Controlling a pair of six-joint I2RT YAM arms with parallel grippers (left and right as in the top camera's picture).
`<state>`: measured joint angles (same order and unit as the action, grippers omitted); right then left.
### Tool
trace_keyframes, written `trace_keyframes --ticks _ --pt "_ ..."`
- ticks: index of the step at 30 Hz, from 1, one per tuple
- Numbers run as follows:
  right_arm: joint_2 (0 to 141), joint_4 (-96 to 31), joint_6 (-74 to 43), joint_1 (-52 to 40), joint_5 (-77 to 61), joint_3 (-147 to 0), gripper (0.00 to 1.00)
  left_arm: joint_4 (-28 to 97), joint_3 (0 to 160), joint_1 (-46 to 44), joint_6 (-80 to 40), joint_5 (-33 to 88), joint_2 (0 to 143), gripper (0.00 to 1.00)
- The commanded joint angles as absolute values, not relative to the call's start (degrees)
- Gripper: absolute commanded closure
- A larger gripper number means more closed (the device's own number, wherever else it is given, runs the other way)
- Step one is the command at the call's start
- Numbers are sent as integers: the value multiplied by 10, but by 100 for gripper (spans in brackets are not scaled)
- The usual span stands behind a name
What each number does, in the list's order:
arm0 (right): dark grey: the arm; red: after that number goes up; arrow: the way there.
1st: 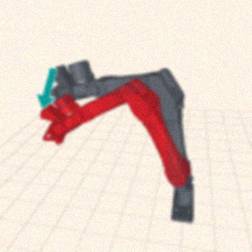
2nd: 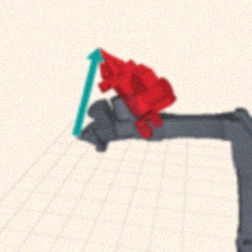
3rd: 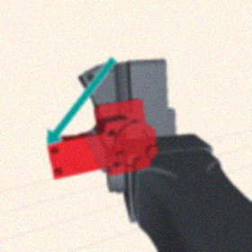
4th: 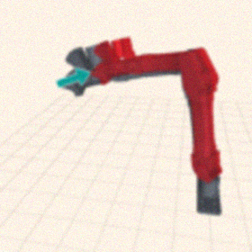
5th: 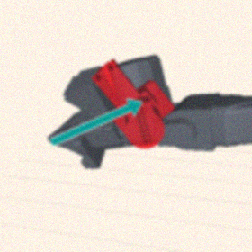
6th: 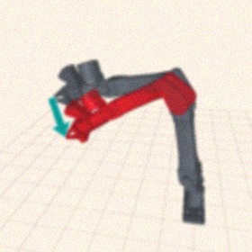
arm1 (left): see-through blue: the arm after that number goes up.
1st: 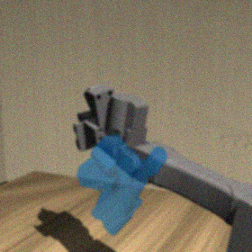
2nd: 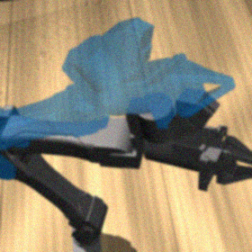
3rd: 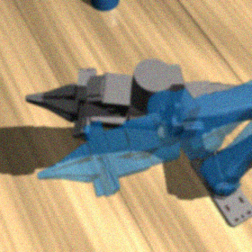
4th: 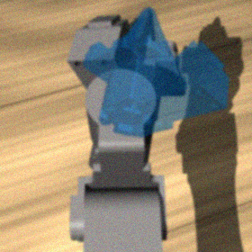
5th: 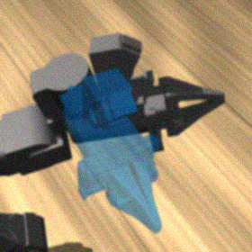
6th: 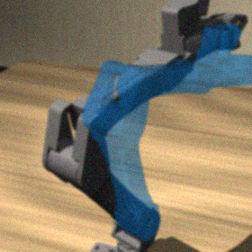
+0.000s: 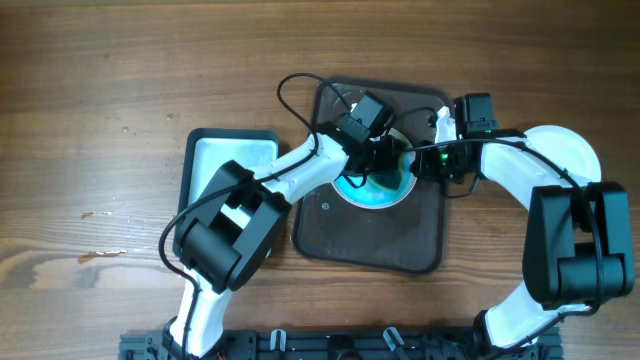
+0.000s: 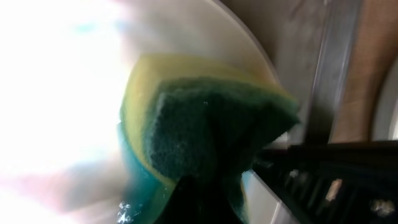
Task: Clean dirty plates on tray and stack at the side
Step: 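Scrub the plate with the sponge while the right gripper holds its rim, then return the sponge to the basin with the left gripper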
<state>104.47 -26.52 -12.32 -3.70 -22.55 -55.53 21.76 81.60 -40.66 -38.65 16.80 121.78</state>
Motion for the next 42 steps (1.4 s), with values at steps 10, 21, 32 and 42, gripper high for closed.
trace_keyframes --ticks 10,21,32,42 --pt "1064 -269 -121 -36 -196 -539 96 456 799 -403 -399 -102 1212 96" --pt "1064 -267 -121 -36 -195 -539 96 439 800 -363 -377 18 1104 96" --pt "1064 -258 -121 -36 -195 -539 96 621 799 -193 -334 -21 865 96" --pt "1063 -225 -121 -36 -220 -542 96 561 602 -83 -335 -91 871 94"
